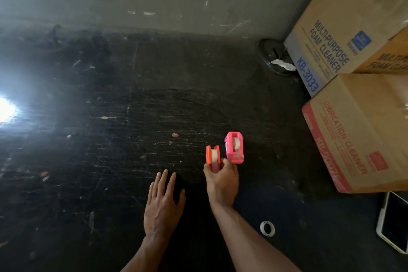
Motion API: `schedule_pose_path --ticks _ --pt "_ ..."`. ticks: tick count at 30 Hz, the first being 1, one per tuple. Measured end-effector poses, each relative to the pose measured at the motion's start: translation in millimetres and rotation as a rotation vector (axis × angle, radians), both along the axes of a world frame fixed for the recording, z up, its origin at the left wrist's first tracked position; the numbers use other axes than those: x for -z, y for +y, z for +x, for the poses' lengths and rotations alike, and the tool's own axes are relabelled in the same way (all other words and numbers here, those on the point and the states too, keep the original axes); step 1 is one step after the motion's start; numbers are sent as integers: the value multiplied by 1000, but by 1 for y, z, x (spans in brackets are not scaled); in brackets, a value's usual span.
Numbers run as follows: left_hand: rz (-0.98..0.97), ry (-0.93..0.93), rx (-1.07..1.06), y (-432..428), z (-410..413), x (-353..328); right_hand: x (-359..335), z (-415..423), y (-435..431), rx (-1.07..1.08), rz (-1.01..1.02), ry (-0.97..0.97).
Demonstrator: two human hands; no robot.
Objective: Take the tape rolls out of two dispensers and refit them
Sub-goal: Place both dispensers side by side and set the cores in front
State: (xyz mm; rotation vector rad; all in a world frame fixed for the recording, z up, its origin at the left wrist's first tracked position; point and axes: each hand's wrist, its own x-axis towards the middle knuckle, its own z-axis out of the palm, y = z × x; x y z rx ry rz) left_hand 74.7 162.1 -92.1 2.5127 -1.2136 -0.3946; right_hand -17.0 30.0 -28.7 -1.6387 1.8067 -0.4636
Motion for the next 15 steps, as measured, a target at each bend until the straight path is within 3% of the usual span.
schedule_pose_path --ticks 15 --pt "15 -32 7 -3 1 3 16 45 -43 -7 -92 84"
